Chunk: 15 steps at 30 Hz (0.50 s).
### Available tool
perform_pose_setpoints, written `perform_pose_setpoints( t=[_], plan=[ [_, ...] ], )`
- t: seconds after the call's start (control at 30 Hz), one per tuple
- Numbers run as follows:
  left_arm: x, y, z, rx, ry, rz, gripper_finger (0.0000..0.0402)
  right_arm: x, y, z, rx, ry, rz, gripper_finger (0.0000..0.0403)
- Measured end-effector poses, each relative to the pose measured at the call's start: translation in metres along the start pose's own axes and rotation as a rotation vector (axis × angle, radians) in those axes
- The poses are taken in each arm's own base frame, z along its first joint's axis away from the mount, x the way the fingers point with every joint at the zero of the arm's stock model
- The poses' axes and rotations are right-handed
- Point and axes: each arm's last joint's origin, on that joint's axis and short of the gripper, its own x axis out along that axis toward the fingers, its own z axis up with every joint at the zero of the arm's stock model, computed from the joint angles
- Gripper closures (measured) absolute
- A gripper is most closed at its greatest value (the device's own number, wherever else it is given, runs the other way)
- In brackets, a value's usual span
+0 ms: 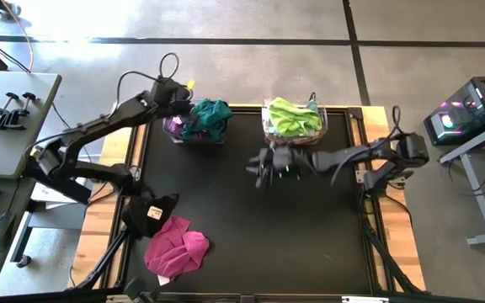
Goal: Sort towels by color in basket
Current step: Put the green kitchen towel into the left transparent bin
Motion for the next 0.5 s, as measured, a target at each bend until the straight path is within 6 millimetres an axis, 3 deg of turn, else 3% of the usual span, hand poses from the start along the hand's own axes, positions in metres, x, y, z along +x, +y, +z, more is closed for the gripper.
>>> perform_pose_setpoints(
  t=[0.27, 0.4, 0.5],
  plan=[
    [-0.010, -0.015, -0.026, 0.019, -0.035, -0.109, 0.0328, 0.020, -0.075, 0.062, -0.116, -0.111, -0.016, 0.0265],
    [-0.010, -0.035, -0.032, 0.064, -0.124, -0.284, 0.0328, 0.048, -0.107, 0.081, -0.175, -0.125, 0.016, 0.0265],
    [-0.010, -0.053, -0.039, 0.221, -0.208, -0.460, 0.0328, 0.077, -0.129, 0.090, -0.199, -0.089, 0.048, 0.0265]
  ],
)
